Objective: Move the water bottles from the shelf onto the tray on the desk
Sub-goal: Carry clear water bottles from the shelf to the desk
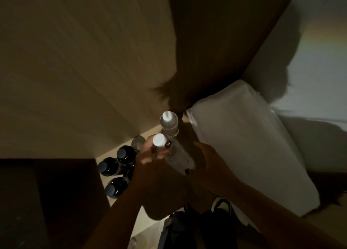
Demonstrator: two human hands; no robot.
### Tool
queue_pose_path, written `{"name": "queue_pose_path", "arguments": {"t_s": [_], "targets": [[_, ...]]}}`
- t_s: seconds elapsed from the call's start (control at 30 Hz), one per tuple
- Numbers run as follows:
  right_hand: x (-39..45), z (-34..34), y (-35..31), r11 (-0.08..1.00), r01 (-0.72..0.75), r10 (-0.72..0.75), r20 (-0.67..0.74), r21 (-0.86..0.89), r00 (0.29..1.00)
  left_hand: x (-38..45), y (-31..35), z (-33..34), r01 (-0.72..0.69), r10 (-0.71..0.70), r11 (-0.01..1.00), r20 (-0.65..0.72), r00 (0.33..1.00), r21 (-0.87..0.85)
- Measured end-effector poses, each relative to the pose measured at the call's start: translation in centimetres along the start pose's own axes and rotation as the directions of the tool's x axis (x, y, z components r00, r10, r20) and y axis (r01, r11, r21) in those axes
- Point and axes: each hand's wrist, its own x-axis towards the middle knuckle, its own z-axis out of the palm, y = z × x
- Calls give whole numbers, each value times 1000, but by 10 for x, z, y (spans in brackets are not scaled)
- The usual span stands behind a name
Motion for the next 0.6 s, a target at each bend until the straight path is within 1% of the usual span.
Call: {"name": "queue_pose_path", "arguments": {"t_s": [0.03, 0.1, 0.17, 0.2, 0.3, 0.33, 0.4, 0.47, 0.53, 0.6], "targets": [[1, 1, -4, 999, 39, -39, 22, 5, 999, 1, 4, -6, -46, 48, 998, 28, 998, -50], [3, 2, -13, 992, 111, -115, 63, 52, 991, 3, 18, -17, -66, 75, 987, 54, 996, -144], [6, 3, -17, 980, 169, -175, 53, 106, 983, 7, 23, -22, -73, 96, 972, 96, 991, -223], [8, 3, -16, 977, 172, -178, 38, 126, 983, 6, 30, -23, -73, 104, 965, 112, 988, -252], [11, 4, -12, 986, 91, -103, 83, 139, 991, 8, 31, -19, -82, 109, 968, 103, 989, -238], [13, 5, -8, 988, 66, -80, 95, 139, 992, 9, 34, -17, -79, 114, 963, 126, 985, -257], [13, 9, 2, 989, 36, -48, 83, 145, 995, 13, 33, -12, -59, 104, 968, 175, 979, -243], [11, 13, 12, 986, 15, -26, 64, 164, 998, 18, 35, -12, 12, 40, 973, 216, 976, -231], [8, 14, 19, 982, -27, 22, 29, 186, 999, 30, 28, -10, 51, -18, 973, 145, 989, -227], [5, 12, 23, 968, -83, 84, 3, 238, 996, 46, 23, -3, 73, -74, 971, 3, 997, -228]]}}
